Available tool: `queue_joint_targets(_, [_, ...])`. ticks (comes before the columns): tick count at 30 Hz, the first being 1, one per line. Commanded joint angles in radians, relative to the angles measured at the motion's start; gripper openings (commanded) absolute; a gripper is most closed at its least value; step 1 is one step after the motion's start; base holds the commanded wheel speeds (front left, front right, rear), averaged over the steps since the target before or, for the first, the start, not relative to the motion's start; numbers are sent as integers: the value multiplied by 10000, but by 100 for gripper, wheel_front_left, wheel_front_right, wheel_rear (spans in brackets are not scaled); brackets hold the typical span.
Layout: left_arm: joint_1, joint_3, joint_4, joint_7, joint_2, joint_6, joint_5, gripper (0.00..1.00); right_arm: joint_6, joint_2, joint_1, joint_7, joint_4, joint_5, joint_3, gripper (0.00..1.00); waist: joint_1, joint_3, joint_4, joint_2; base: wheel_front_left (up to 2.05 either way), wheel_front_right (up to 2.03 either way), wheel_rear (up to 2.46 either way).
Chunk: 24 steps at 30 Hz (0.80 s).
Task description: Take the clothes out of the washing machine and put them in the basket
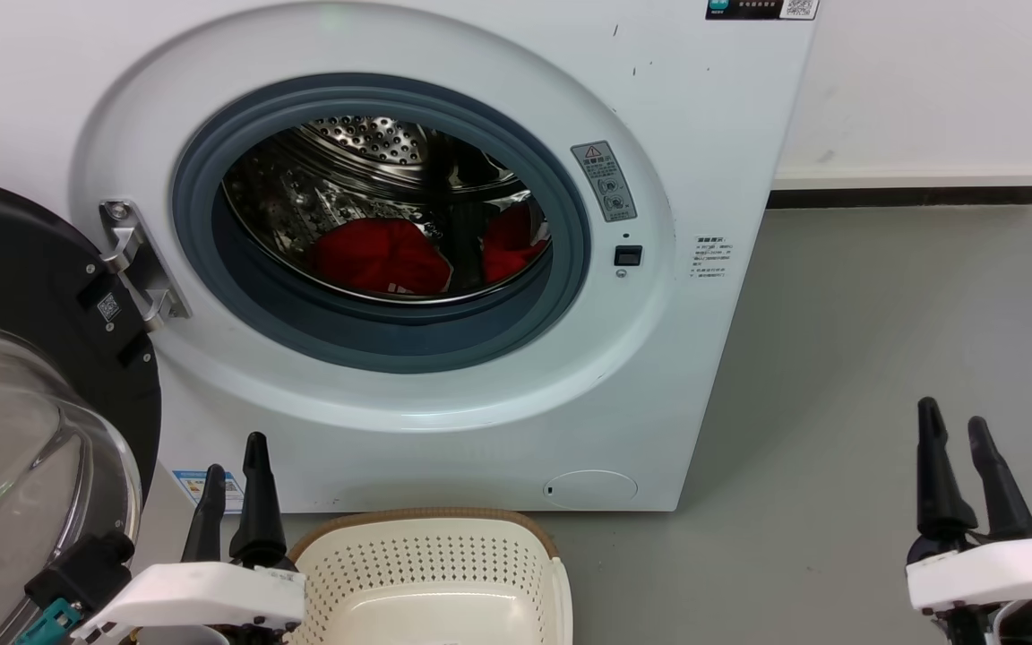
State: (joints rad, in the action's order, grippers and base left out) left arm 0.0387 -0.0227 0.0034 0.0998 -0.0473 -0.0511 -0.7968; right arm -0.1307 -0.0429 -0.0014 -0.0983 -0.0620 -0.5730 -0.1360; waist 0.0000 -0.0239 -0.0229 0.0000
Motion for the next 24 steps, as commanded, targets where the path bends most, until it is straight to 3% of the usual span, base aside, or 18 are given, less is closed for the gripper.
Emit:
queue_joint_targets(1, [32, 31, -188, 94, -25, 113, 350, 100, 1, -64, 14, -107, 214, 378, 109, 100, 0, -9, -14, 0, 0, 0, 0])
queue_joint_targets(5, [156, 92, -358, 219, -28, 182, 1115, 100, 1, -67, 122, -223, 372, 1087, 429, 100, 0, -39, -52, 0, 0, 0, 0])
queue_joint_targets(13, [361, 258, -649, 436, -28, -314, 2782, 100, 1, -73, 284, -453, 609, 2342, 681, 100, 0, -121, -59, 0, 0, 0, 0])
queue_joint_targets(24, [708, 634, -648, 723, -254, -893, 4161, 100, 0, -79, 455, -730, 763, 3870, 852, 100, 0, -217, 25, 0, 0, 0, 0])
